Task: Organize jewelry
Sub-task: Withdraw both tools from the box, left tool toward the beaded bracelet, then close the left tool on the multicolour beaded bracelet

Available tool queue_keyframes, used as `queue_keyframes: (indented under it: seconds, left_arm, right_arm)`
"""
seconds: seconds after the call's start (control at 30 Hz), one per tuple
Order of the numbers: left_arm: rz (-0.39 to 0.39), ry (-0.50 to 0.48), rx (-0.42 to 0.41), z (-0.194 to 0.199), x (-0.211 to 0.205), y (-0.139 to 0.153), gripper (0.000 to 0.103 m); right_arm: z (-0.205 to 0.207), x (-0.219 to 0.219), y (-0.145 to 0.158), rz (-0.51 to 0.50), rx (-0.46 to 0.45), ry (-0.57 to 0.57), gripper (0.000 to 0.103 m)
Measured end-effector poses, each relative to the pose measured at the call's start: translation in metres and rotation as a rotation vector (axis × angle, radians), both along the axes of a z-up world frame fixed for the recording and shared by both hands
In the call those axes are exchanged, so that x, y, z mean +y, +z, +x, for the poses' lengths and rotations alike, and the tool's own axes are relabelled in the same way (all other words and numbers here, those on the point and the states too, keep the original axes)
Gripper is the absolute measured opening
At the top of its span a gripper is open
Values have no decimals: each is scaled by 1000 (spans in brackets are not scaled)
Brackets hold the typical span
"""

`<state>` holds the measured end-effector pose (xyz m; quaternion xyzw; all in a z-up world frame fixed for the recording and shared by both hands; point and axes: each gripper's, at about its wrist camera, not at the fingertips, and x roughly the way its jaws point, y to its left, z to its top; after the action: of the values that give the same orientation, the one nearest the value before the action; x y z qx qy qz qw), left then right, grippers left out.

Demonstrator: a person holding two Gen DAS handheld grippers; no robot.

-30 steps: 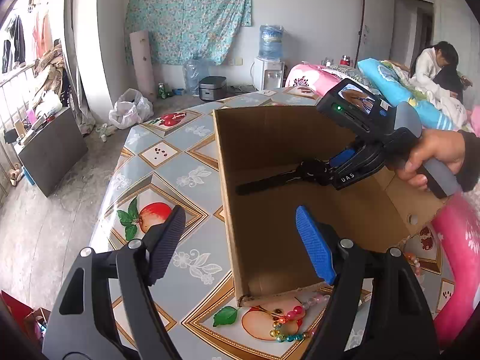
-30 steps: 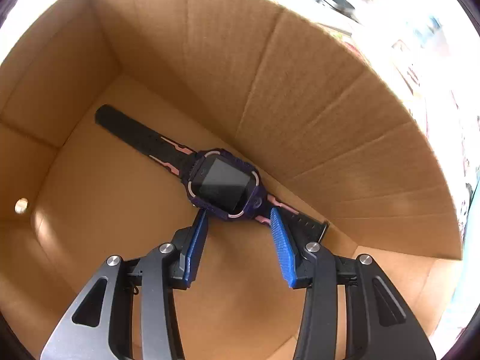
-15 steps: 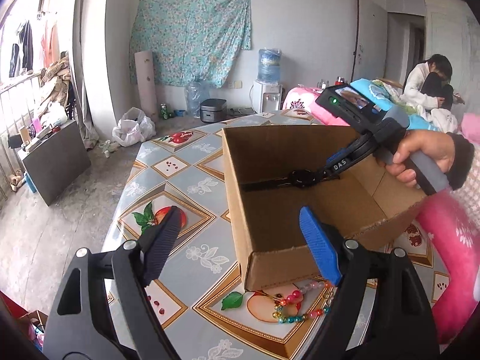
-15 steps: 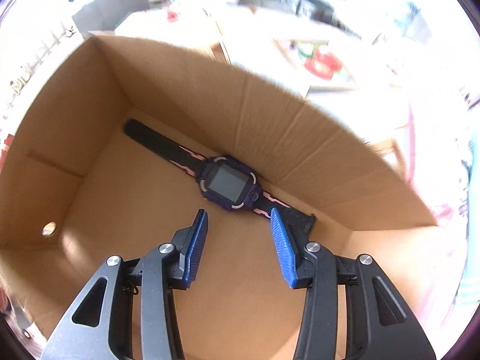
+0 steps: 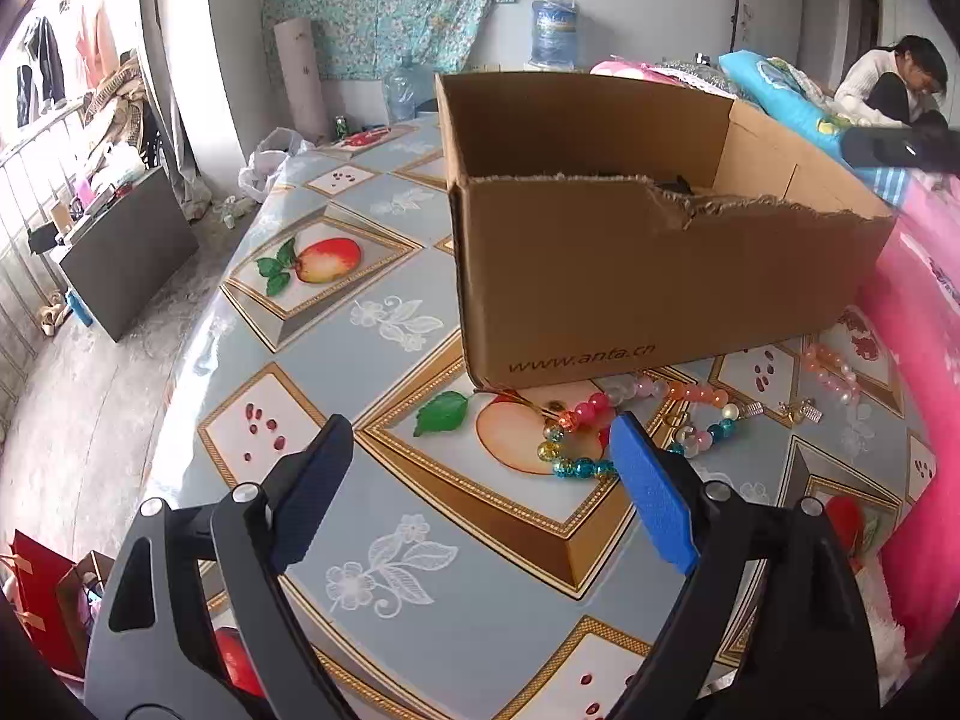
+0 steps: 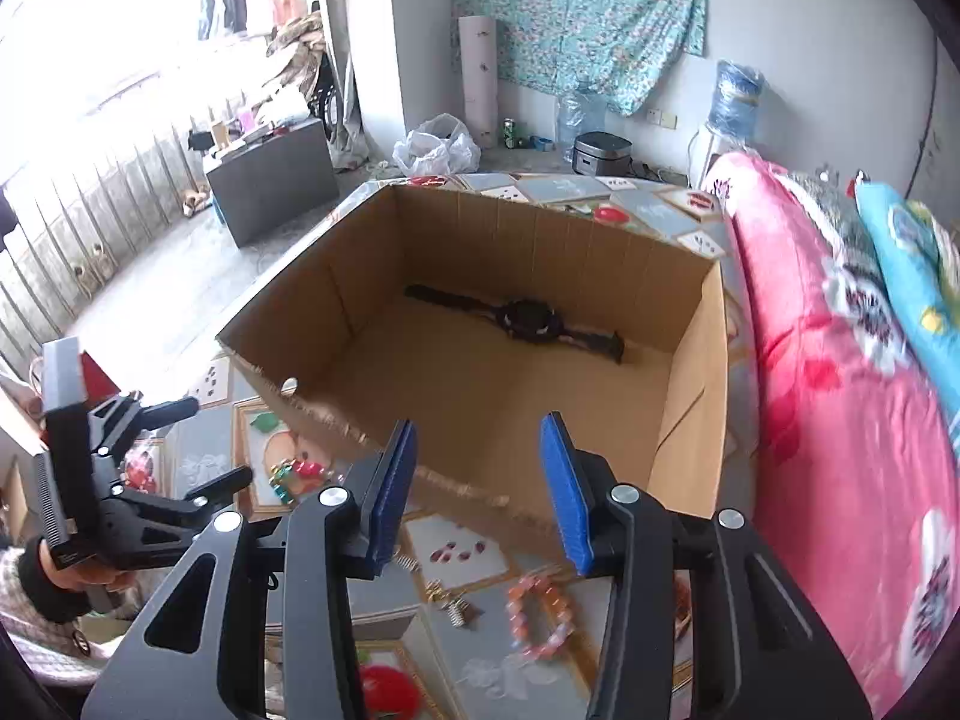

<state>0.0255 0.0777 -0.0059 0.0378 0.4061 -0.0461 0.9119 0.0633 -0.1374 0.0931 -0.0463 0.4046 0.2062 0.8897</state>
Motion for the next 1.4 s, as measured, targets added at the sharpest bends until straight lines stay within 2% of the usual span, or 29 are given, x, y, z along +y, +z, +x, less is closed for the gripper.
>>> queue_keyframes:
  seconds: [0.17,0.23,0.33,0.4,0.6,0.8,1.07,1.23,1.4]
  left_arm:
    - [22,7,33,12,-14,-16,84]
    - [42,2,34,14,-21,-20,83]
    - [102,-9,40,12,-30,-28,84]
    - [121,-16,55,9,-30,-33,84]
    - [56,-65,72,-15,-13,-35,84]
    - [-5,-67,113,-20,0,-40,95]
    - [1,-71,109,-24,-1,-42,95]
    - [1,-50,140,-15,0,-39,95]
    - [3,-54,127,-16,-1,-39,96]
  right_arm:
    - [-24,-8,-63,155,152,-85,24]
    - [-30,-5,-86,177,187,-117,21]
    - [-35,2,-106,211,221,-116,18]
    - [-39,8,-110,197,212,-105,18]
    - [-49,18,-113,222,205,-59,18]
    - [-50,36,-117,249,227,-12,18]
    - [-37,54,-121,265,255,3,18]
    - [-30,63,-124,225,255,4,18]
    - [-27,69,-128,202,257,-3,18]
